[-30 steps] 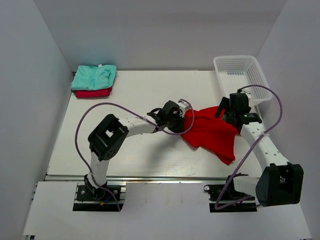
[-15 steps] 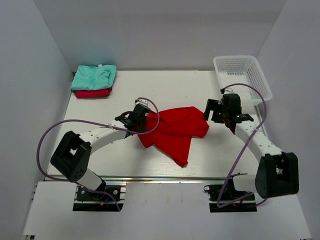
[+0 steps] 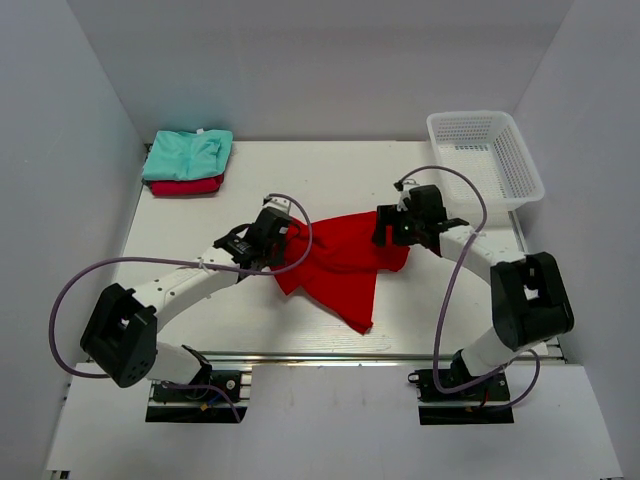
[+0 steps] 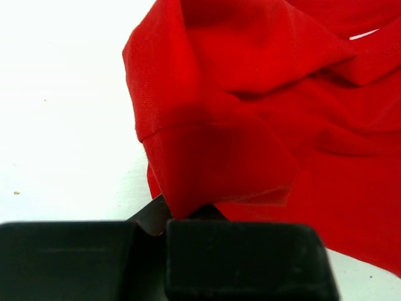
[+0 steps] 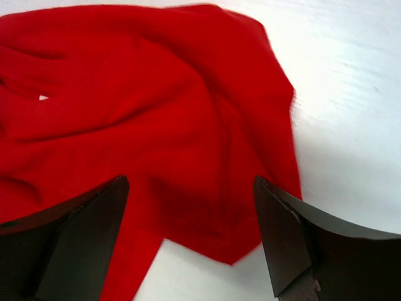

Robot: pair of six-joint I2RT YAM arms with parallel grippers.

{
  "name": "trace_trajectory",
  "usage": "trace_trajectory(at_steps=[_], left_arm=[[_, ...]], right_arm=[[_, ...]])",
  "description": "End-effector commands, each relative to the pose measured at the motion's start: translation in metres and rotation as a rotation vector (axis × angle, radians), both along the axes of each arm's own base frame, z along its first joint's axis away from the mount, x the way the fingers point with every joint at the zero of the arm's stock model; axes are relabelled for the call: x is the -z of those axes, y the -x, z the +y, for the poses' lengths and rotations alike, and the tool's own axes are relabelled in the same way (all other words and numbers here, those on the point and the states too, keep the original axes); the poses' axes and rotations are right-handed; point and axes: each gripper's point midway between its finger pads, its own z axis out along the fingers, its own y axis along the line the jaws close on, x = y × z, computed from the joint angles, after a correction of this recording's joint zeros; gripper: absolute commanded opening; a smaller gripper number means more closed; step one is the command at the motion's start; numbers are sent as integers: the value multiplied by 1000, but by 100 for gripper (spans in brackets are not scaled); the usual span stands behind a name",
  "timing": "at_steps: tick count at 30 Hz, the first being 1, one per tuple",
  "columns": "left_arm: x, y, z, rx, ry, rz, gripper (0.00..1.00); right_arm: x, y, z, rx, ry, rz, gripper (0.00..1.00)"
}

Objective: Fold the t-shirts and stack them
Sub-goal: Flatten out the tshirt

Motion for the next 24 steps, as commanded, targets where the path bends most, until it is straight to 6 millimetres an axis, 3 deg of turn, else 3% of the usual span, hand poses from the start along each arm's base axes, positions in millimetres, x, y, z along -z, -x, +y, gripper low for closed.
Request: trace_trajectory(at_steps=[1, 3, 4, 6, 7, 8, 10, 13, 16, 19, 20, 23, 24], left_arm=[[-11, 1, -1, 18, 18, -17, 0], [-13, 1, -1, 18, 17, -16, 0], [-12, 2, 0, 18, 10, -8, 0], [-15, 1, 2, -2, 5, -16, 0], [-18, 0, 2, -2, 5, -16, 0], [-22, -2, 1, -2, 11, -24, 0], [-28, -3, 2, -8, 12, -37, 0], [-50, -12, 2, -33, 21, -91, 0], [-77, -22, 6, -75, 24, -160, 0], [-115, -29, 13, -107, 33, -250, 0], [-129, -27, 15, -114, 43, -280, 0], [-177, -29, 19, -105, 72, -405, 0], [-193, -27, 17, -84, 98, -443, 0]], right_arm=[[-4, -23, 14, -36, 12, -45, 81], [-4, -25, 19, -47, 14, -43, 71], [-1, -23, 22, -60, 11, -33, 55], [5, -23, 24, -58, 19, -12, 37], [3, -24, 25, -57, 20, -15, 14], [0, -26, 26, -53, 22, -20, 0], [-2, -26, 21, -28, 42, -17, 0], [-38, -38, 15, 23, 42, -118, 0], [-98, -48, 1, 123, 25, -274, 0], [-179, -49, -22, 248, -19, -494, 0], [-194, -51, -34, 317, -9, -535, 0], [-282, -29, -62, 436, -89, -762, 0], [-298, -26, -63, 436, -109, -803, 0]])
